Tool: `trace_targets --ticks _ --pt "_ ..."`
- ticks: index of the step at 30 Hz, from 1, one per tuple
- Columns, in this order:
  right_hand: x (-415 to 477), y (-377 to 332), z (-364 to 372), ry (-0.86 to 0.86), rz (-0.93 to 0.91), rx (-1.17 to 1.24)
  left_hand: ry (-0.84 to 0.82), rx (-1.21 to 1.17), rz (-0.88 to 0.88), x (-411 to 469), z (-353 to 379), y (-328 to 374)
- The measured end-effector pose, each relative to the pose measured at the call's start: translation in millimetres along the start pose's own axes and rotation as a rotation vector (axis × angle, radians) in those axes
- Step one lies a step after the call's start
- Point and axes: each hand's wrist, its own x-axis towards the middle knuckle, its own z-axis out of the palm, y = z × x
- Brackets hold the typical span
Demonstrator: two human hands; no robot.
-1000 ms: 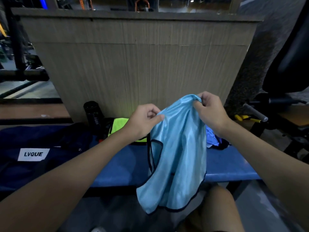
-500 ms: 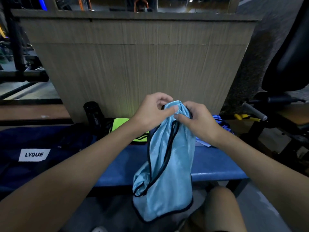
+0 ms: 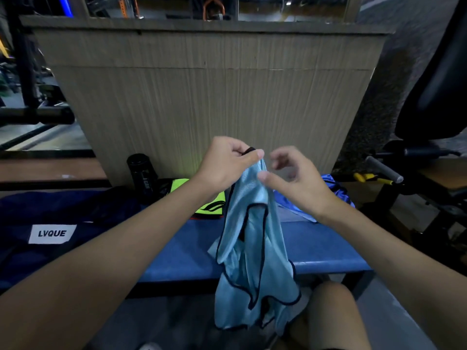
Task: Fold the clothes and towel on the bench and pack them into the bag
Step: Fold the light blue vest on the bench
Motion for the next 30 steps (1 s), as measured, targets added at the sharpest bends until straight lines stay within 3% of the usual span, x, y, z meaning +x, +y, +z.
trace_targets --ticks 3,7,11,15,19,23,27,30 --pt "-2 0 8 -0.13 0.007 -0.034 -0.006 0.002 -0.018 1 1 0" --pt "0 8 9 -0.044 0.101 0.041 -0.002 -0.024 -0.058 -3 -6 -4" --pt "7 3 3 0.063 0.163 0.165 -0.128 -0.088 -0.148 -13 -13 -4" --pt "10 1 3 0.049 0.177 0.17 -0.197 0.071 -0.069 -20 -10 -12" --pt "12 5 2 0.053 0.188 0.155 -0.087 0.028 -0.02 -19 -5 -17" --pt "14 11 -2 0.086 0.146 -0.045 0.103 -0.085 -0.014 -9 -9 -10" --pt "17 8 -6 0.133 0.134 0.007 0.115 -0.064 -0.013 -6 -10 -10" --pt "13 3 -1 -0.038 0.09 -0.03 0.106 -0.104 -0.043 -9 -5 -10"
